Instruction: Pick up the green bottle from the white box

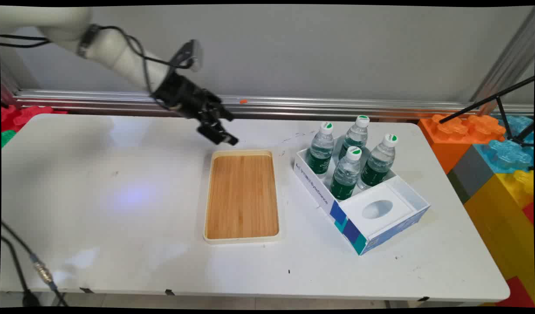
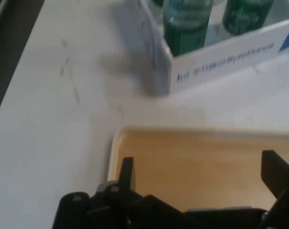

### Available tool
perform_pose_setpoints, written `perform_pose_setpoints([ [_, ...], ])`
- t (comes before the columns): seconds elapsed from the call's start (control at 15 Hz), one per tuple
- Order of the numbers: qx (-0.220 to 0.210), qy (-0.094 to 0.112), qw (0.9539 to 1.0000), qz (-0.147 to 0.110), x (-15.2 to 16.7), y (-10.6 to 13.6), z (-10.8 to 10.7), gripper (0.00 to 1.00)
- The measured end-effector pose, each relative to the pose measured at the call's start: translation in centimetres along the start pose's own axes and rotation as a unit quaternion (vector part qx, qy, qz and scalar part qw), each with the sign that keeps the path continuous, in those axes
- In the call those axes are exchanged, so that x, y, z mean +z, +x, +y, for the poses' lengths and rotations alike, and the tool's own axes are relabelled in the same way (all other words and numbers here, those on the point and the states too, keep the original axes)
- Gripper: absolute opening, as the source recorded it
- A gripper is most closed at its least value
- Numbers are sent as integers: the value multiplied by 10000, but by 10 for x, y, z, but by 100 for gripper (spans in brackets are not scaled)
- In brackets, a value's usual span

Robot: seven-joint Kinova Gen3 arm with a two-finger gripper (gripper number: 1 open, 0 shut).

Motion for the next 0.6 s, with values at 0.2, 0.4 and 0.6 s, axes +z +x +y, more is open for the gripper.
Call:
perform_pose_setpoints([
  [0.2, 143, -195, 9996, 150, 20, 14, -9, 100],
  [0.4, 303, -411, 9982, 326, 41, 26, -16, 100],
  [0.6, 457, -617, 9956, 544, 64, 38, -22, 100],
])
